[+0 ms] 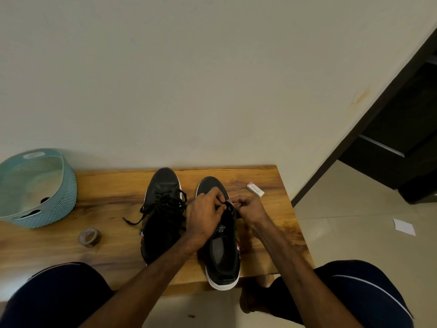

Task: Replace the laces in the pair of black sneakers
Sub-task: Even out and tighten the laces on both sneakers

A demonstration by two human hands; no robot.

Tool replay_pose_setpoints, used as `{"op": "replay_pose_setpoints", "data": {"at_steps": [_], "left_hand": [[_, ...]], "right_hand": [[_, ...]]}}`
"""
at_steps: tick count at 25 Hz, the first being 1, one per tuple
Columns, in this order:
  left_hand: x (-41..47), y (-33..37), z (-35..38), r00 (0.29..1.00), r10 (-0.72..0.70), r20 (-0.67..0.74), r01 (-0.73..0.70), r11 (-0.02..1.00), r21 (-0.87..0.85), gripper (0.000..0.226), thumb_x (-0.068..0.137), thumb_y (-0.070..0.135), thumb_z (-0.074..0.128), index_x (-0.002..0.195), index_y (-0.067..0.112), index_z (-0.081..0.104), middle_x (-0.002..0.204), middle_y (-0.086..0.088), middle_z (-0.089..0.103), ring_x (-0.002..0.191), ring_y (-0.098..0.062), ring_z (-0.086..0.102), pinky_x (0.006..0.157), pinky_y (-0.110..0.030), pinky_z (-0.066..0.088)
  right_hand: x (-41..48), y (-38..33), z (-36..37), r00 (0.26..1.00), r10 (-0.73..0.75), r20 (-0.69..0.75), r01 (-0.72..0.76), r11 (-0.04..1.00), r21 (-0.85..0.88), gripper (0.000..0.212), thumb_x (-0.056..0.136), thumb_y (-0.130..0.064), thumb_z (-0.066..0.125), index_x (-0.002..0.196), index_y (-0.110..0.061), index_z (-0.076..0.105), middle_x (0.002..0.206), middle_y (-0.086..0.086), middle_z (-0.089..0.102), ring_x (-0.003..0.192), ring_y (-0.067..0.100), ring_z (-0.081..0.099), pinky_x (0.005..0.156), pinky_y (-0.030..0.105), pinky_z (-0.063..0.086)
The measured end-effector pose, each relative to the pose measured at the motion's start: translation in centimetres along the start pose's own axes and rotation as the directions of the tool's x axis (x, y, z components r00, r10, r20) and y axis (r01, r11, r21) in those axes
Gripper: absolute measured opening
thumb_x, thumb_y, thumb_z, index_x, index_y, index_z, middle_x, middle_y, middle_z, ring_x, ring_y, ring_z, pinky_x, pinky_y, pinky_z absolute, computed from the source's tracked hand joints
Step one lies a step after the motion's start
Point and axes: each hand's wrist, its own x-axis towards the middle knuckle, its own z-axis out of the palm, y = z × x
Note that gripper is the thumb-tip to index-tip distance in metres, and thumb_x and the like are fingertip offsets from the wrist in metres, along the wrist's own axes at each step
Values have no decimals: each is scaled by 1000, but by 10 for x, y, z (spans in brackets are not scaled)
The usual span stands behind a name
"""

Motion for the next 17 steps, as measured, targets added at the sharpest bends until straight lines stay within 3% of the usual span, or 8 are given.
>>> {"op": "replay_pose_setpoints", "data": {"at_steps": [3, 6, 8, 12, 15, 17], "left_hand": [[3, -6, 1, 999, -32, 25, 31, 999, 22, 23, 85, 29, 73, 97, 37, 55, 87, 16, 67, 85, -2, 62, 74, -34, 56], [4, -7, 0, 998, -15, 58, 10, 996, 89, 27, 87, 37, 70, 108, 38, 52, 96, 15, 68, 97, -7, 58, 76, -33, 53], [4, -5, -1, 996, 25, 91, -39, 987, 158, 34, 90, 36, 67, 119, 37, 50, 105, 12, 69, 103, -12, 55, 78, -32, 50], [-2, -3, -4, 987, 92, 134, -125, 957, 262, 35, 94, 35, 61, 128, 37, 48, 113, 10, 69, 111, -18, 52, 95, -38, 44], [-8, -4, 0, 995, 50, 82, -63, 983, 173, 23, 102, 38, 45, 123, 34, 53, 103, 7, 68, 103, -17, 56, 93, -38, 43], [-6, -9, 2, 998, -18, 60, 14, 998, 66, 27, 102, 43, 40, 116, 31, 60, 96, 7, 68, 96, -14, 60, 90, -40, 48]], "right_hand": [[4, 3, 4, 1000, -1, 1, 1, 1000, 1, 17, 88, 4, 66, 82, -10, 73, 76, 6, 71, 75, 19, 67, 68, 29, 56], [3, -1, 12, 999, -25, -40, 19, 990, -143, 20, 91, 1, 59, 82, -14, 69, 82, 6, 70, 79, 18, 66, 70, 31, 56], [1, -3, 14, 997, -41, -66, 23, 967, -253, 17, 95, -7, 54, 86, -16, 66, 90, 7, 69, 86, 21, 67, 79, 37, 58], [-4, -1, 14, 992, -28, -127, -3, 970, -242, 14, 96, -10, 48, 87, -15, 58, 94, 11, 66, 92, 27, 66, 83, 50, 58], [-12, 1, 15, 989, -88, -116, 63, 977, -205, 11, 100, -6, 48, 97, -9, 58, 89, 6, 65, 81, 19, 66, 73, 35, 61], [-14, 0, 15, 994, -99, -55, 89, 982, -169, 11, 101, -7, 50, 102, -4, 60, 87, 9, 68, 72, 15, 67, 67, 30, 60]]}}
